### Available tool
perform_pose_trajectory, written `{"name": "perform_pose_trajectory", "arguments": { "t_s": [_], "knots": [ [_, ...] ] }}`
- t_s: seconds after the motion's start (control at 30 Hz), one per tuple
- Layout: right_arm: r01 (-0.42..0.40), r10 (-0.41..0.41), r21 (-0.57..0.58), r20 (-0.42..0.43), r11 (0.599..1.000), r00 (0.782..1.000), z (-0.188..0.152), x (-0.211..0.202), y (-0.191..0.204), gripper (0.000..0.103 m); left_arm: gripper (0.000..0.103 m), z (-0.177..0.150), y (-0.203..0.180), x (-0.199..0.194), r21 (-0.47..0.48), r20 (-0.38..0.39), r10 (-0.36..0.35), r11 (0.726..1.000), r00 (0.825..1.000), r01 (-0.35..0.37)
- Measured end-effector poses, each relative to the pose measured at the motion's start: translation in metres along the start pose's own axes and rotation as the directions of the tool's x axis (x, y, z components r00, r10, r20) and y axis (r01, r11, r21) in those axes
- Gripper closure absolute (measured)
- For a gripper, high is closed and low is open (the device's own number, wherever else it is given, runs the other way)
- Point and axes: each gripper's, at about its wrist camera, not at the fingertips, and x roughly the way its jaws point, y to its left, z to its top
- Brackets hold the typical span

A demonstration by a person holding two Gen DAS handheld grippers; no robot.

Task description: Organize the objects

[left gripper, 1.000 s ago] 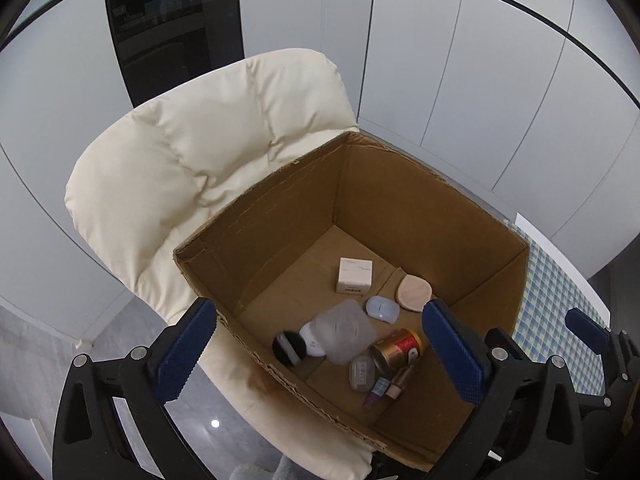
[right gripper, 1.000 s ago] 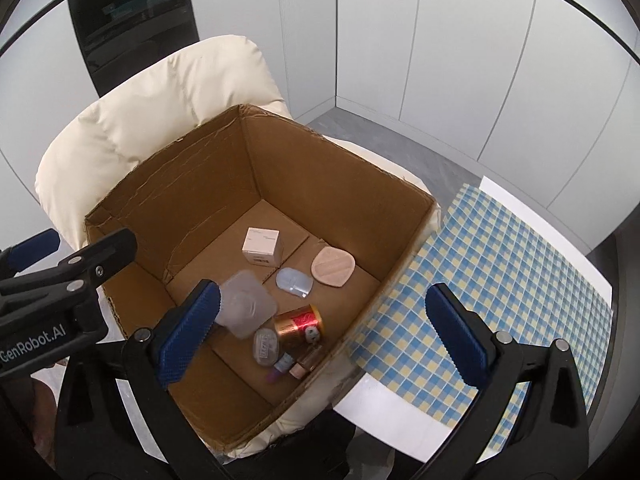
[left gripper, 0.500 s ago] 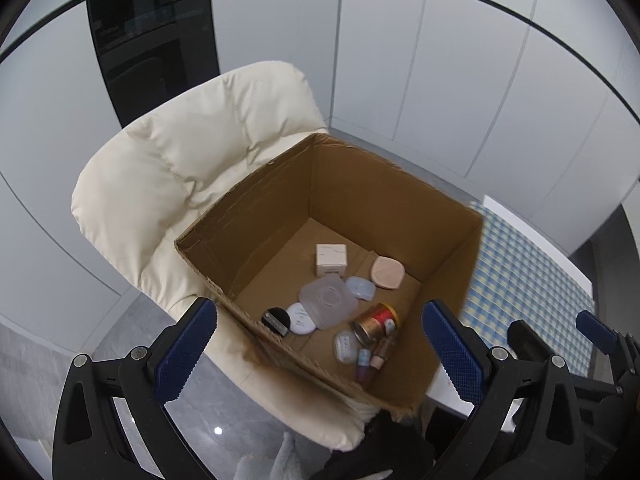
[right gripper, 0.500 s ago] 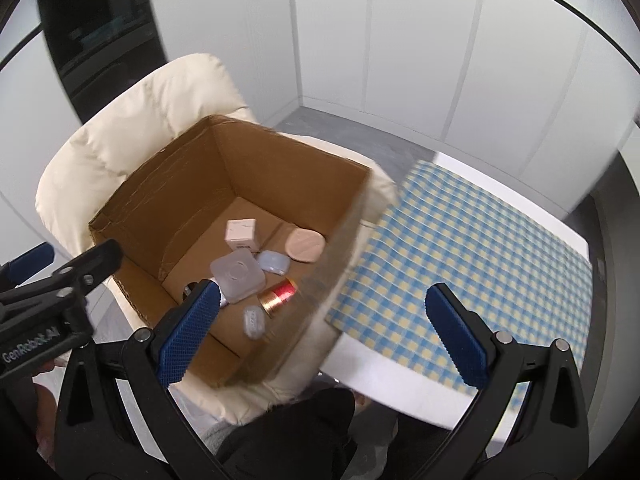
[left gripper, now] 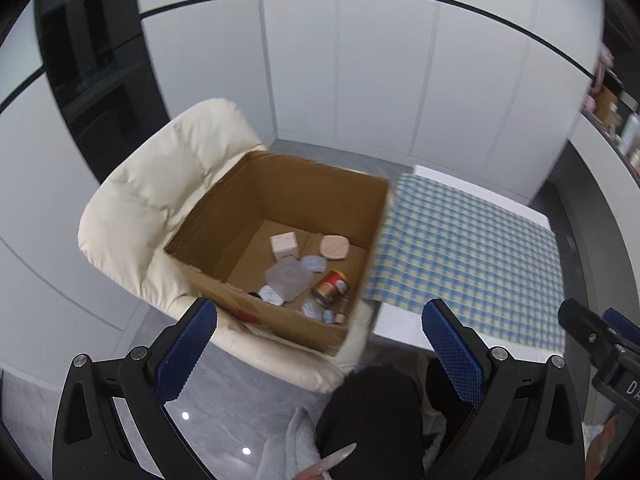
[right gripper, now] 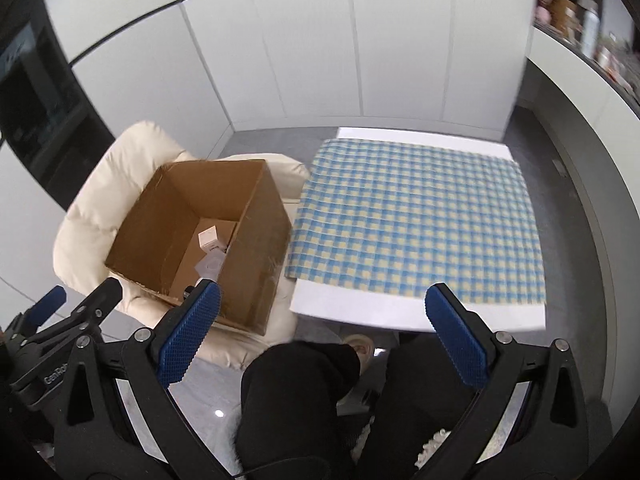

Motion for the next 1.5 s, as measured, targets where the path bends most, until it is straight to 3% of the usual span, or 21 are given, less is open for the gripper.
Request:
{"name": "perform_pose_trajectory", "arguments": {
  "t_s": [0.1,0.23,0.3,0.53,1.5],
  "knots": [
    [0.034,-0.034,0.021,-0.007,0.999,0.999,-0.014,-0.021,-0.013,0.000,0.001,-0.008,-0.017,-0.018,0.048,-0.009,-0.030,0.998,0.999,0.031],
    [0.014,-0.012,0.082,-0.019,0.997,1.000,-0.031,-0.037,-0.027,0.000,0.001,-0.019,-0.036,-0.033,0.103,-0.043,-0.043,0.994,0.998,0.047],
    [0.044,-0.043,0.082,-0.015,0.996,0.999,-0.037,-0.045,-0.030,0.000,0.001,-0.025,-0.045,-0.038,0.135,-0.064,-0.029,0.990,0.998,0.038],
    [0.162,-0.163,0.052,0.005,0.985,0.987,-0.053,-0.063,-0.028,0.000,0.001,-0.034,-0.056,-0.061,0.174,-0.024,0.042,0.984,0.999,-0.038],
    [0.163,-0.163,0.036,0.014,0.986,0.987,-0.061,-0.070,-0.021,0.000,0.001,-0.039,-0.054,-0.069,0.186,-0.024,0.055,0.981,0.998,-0.050]
  ]
}}
